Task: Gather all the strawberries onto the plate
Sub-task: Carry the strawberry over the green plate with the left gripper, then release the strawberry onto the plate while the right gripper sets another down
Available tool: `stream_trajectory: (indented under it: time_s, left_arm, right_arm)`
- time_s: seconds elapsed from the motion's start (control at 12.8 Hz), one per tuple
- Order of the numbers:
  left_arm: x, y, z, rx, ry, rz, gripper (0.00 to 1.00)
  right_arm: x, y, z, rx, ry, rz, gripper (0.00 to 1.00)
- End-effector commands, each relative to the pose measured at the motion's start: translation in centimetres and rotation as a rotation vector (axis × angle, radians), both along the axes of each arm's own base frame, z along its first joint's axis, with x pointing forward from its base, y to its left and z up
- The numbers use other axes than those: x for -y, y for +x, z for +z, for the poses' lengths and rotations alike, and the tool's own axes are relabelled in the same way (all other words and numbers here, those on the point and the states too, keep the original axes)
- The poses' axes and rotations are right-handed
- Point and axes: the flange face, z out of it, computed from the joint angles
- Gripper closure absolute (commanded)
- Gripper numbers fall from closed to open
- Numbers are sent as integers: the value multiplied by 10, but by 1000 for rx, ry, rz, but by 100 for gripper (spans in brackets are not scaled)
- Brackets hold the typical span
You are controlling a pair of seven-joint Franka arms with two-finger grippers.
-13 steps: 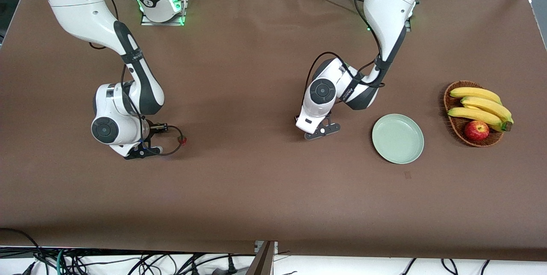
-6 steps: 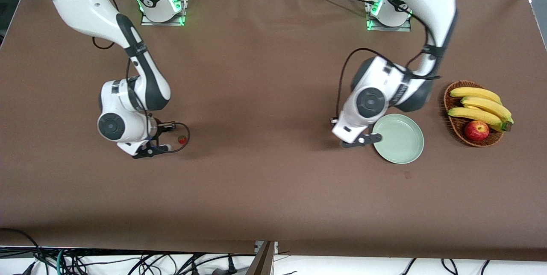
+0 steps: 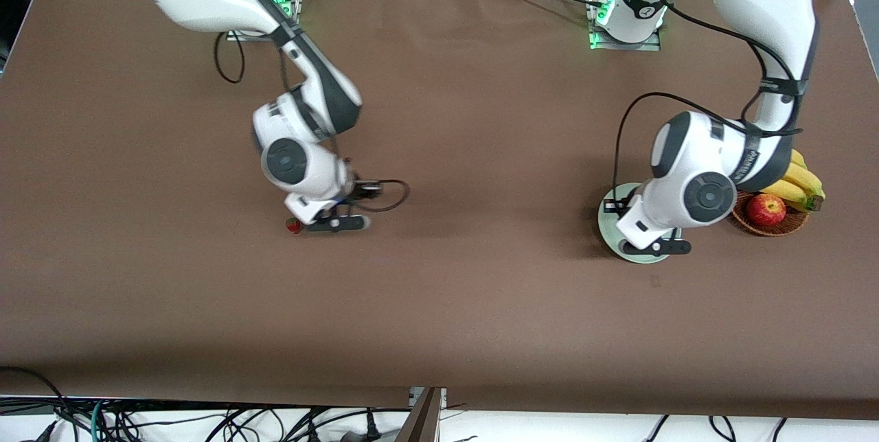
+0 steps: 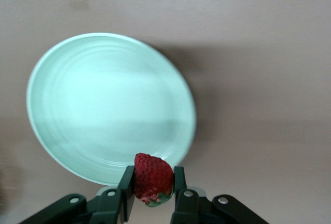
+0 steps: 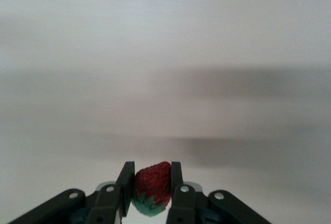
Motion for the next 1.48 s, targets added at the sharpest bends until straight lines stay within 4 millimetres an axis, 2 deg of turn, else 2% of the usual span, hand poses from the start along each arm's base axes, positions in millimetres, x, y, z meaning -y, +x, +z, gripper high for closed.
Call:
stream_trajectory:
  time_s: [0.0, 0.08, 0.23, 0.31, 0.39, 0.47, 0.55, 0.62, 0.7, 0.78, 0.86, 1.01, 1.17, 1.25, 1.4]
  left_arm:
    - [-39, 1, -20, -33, -22, -86, 75]
    - [-49, 2, -29, -34, -35, -102, 75]
    - [-51, -7, -57, -29, -43, -109, 75]
    - [-52, -14, -70, -12, -49, -117, 75]
    - [-58, -15, -76, 8, -56, -124, 74]
    - [-62, -15, -77, 9, -59, -127, 70]
    - [-60, -15, -80, 6, -60, -128, 54]
    - [-60, -15, -80, 8, -61, -127, 3]
    - [-60, -14, -76, 9, -60, -127, 0]
    - [-59, -12, -67, 17, -59, -128, 0]
    - [-55, -10, -49, 26, -58, -133, 0]
    - [-37, -7, -4, 47, -61, -141, 0]
    - [-1, -13, 19, 42, -83, -181, 0]
    - [24, -19, 20, 38, -91, -171, 0]
    - [75, -30, 16, 32, -82, -54, 0]
  right_arm:
    - [-105, -19, -29, 51, 95, -166, 97]
    - [-133, -27, -36, 73, 144, -233, 97]
    - [-176, -42, -55, 114, 234, -307, 92]
    - [-194, -50, -66, 139, 256, -303, 92]
    - [-208, -55, -74, 152, 265, -307, 92]
    - [-221, -62, -82, 157, 266, -315, 92]
    - [-229, -66, -90, 159, 266, -327, 91]
    - [-229, -66, -88, 165, 265, -333, 66]
    - [-228, -63, -84, 177, 263, -327, 2]
    - [-223, -55, -76, 188, 262, -327, 0]
    - [-216, -43, -55, 200, 263, -332, 0]
    - [-180, -9, -16, 175, 176, -314, 0]
    - [-143, 14, 19, 187, 77, -150, 0]
    - [-118, 26, 29, 170, 32, -93, 0]
    - [-71, 39, 36, 139, -33, 31, 0]
